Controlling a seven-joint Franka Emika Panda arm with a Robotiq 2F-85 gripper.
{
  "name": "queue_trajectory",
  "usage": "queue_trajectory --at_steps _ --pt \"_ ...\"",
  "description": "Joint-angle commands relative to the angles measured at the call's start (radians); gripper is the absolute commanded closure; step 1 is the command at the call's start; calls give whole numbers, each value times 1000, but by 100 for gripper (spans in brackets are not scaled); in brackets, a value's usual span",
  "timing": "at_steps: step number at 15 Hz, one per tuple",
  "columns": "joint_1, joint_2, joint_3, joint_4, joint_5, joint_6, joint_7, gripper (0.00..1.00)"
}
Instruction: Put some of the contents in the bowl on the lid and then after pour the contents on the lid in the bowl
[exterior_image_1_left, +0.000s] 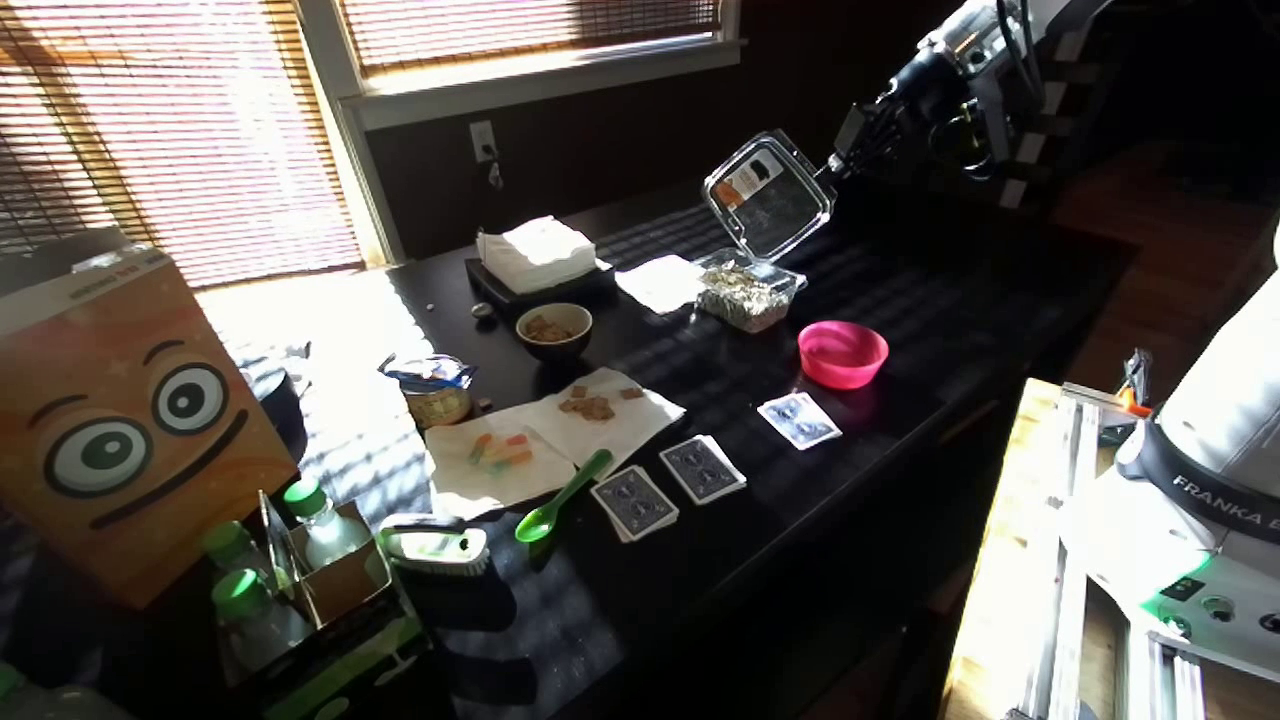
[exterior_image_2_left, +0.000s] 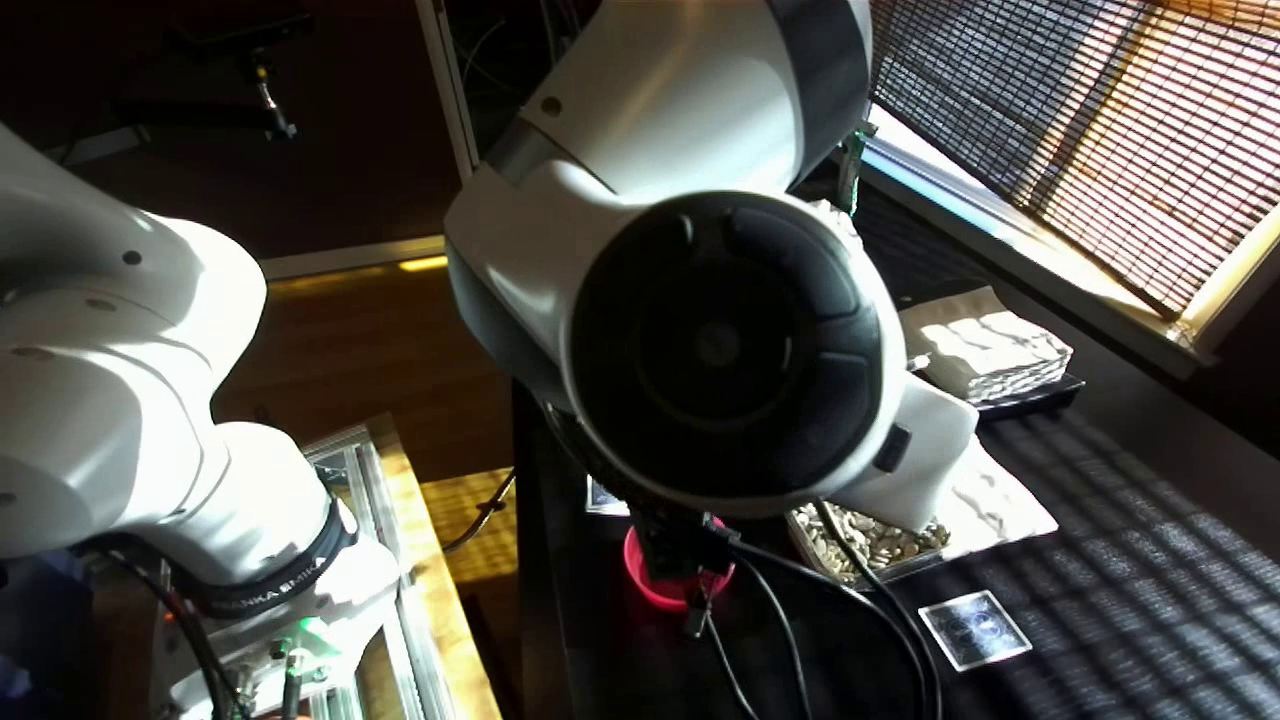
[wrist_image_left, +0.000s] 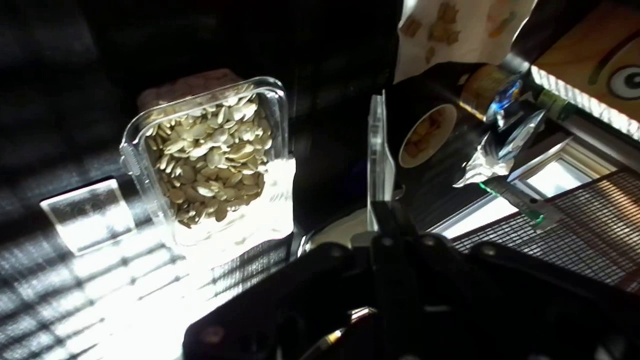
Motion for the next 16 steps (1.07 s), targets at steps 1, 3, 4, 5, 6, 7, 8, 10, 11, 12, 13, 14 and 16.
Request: queue_trajectory --at_steps 1,3,4,5,6,7,8,10,11,12,13,14,16 --pt "53 4 -35 11 -53 -79 43 100" --pt "76 18 -34 5 -59 -116 32 100" --pt "86 26 -32 3 -64 -133 27 100" --pt "96 31 -28 -1 -72 -147 23 100" --pt "106 40 -26 -3 -79 -161 21 100" --pt "117 53 -16 -8 -86 -147 25 100" --pt "128 69 -8 -12 -87 -127 30 100" --pt "149 113 2 -9 -95 -116 32 100" --pt "159 138 12 -8 -94 -91 38 100" --pt "170 163 18 -2 -90 -78 43 100" --pt "181 187 29 2 -83 -50 49 100" --pt "190 210 38 6 -81 -26 58 100" --pt "208 262 55 24 -73 19 83 100"
